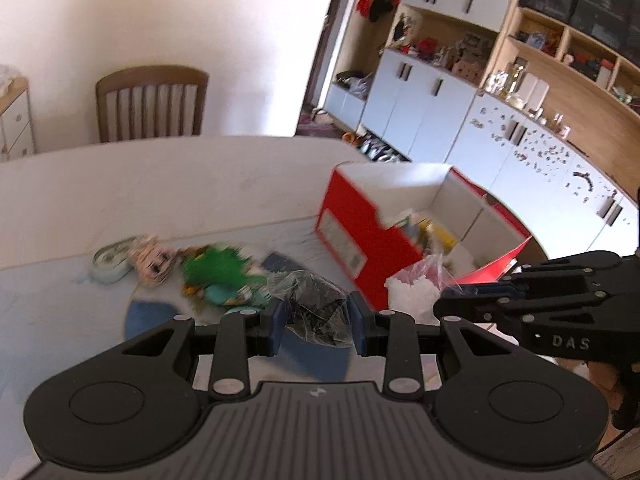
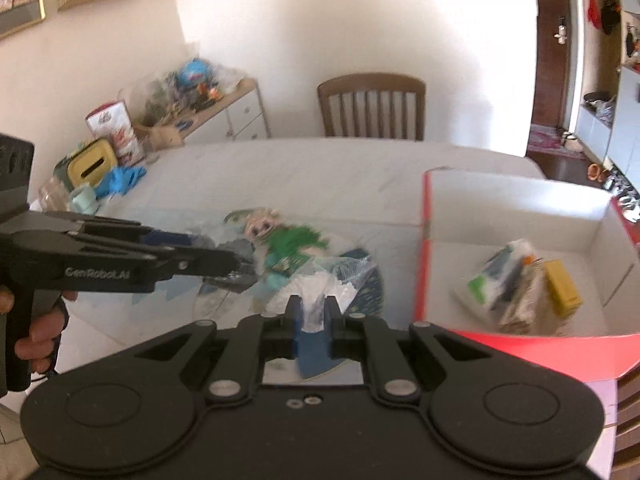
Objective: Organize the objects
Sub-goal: 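Carry the dark-bead bag into the red box with the left gripper while the right gripper carries the white-bead bag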
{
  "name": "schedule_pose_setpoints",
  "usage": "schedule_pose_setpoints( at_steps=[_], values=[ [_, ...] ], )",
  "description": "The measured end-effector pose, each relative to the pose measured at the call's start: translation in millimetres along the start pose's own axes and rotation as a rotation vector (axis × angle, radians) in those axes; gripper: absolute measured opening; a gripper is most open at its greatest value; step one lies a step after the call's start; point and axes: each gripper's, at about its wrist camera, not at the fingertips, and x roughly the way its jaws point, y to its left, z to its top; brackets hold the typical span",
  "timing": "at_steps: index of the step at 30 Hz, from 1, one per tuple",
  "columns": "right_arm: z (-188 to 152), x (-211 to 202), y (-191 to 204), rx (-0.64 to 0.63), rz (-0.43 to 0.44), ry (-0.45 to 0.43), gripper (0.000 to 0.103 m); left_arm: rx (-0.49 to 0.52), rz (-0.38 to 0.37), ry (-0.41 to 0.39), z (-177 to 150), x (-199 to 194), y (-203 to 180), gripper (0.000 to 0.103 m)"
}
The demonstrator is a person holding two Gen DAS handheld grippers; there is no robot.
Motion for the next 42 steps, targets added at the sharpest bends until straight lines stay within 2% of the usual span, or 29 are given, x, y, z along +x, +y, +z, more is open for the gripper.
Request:
schedule_pose_setpoints(
  at_steps=[11,21,32,42],
  values=[
    [8,-31,-61,0.042,-0.082,-0.063,0.01,0.059,-0.062,-0.023,32,25,-59,0.032],
    [5,-48,-130,0.09,-0.158,-0.081,0.01,0.113,-0.093,0.012,57,70,-116,0.032],
    [1,-41,-201,0.142,-0.197,-0.041,0.01,0.13,-0.101,0.065,75,129,-155,0.032],
    [-1,-9,-228,0.114,-0.186,0.053,0.01,0.156,-0.06,0.115,80,183,-174,0.032]
  ],
)
